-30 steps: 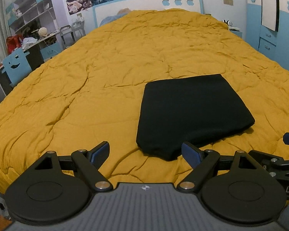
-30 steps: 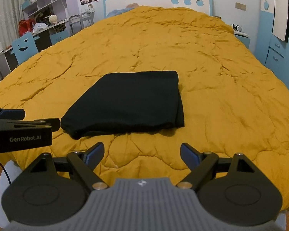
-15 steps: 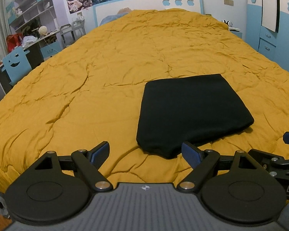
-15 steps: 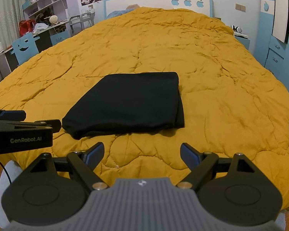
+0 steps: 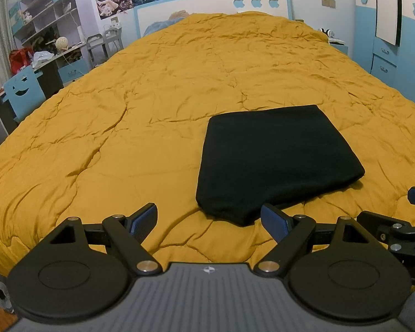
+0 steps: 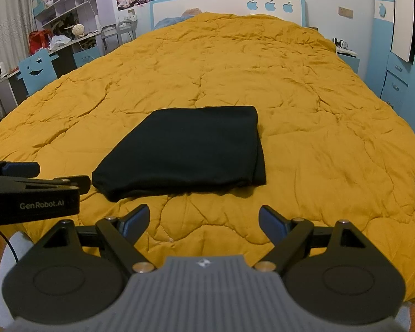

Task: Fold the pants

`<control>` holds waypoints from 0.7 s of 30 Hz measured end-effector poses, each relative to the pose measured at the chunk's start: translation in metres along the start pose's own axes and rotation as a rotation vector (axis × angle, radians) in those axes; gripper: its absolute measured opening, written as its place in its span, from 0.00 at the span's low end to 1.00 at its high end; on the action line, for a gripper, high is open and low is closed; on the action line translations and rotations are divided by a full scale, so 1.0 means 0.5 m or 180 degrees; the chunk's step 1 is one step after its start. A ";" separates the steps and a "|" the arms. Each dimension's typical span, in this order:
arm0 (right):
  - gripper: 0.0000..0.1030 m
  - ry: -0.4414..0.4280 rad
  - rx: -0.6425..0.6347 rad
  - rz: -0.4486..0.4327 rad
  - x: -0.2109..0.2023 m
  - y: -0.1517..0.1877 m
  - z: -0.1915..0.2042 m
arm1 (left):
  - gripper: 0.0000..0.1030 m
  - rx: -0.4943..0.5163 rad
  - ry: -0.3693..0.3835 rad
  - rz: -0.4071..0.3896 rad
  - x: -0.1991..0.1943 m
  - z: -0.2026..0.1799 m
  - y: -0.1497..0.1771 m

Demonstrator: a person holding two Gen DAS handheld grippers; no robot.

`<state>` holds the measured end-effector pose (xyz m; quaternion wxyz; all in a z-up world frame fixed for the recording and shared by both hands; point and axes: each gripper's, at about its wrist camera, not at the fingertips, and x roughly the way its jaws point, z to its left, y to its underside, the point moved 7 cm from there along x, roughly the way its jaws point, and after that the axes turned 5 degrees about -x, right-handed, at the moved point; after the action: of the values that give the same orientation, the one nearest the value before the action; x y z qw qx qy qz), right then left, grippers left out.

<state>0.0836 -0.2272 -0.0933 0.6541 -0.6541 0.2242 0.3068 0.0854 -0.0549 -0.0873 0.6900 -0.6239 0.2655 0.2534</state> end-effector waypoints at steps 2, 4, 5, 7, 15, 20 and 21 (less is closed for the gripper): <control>0.80 -0.0002 0.0000 0.0000 0.000 0.000 0.000 | 0.96 0.0003 -0.0002 -0.0001 0.000 0.000 0.001; 0.80 -0.0002 -0.0003 -0.0001 0.000 0.000 0.000 | 0.96 0.0002 0.0000 -0.0001 0.000 0.000 0.001; 0.80 -0.0002 -0.0002 -0.0001 0.000 0.000 0.000 | 0.96 0.0000 -0.0003 0.0003 0.000 0.000 0.001; 0.80 -0.0003 0.0000 -0.0002 0.000 0.000 0.001 | 0.96 -0.0002 -0.0004 0.0011 0.000 0.000 0.003; 0.80 -0.0002 -0.0007 0.0005 -0.001 0.000 0.002 | 0.96 0.0000 0.0002 0.0024 0.002 -0.001 0.002; 0.80 -0.0005 -0.0012 0.0007 -0.003 -0.001 0.002 | 0.96 -0.0004 0.0004 0.0023 0.002 -0.001 0.004; 0.80 -0.0002 -0.0012 0.0006 -0.003 -0.001 0.002 | 0.96 -0.0002 0.0003 0.0022 0.002 -0.001 0.003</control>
<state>0.0830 -0.2262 -0.0919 0.6526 -0.6550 0.2240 0.3081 0.0850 -0.0551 -0.0891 0.6887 -0.6234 0.2679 0.2556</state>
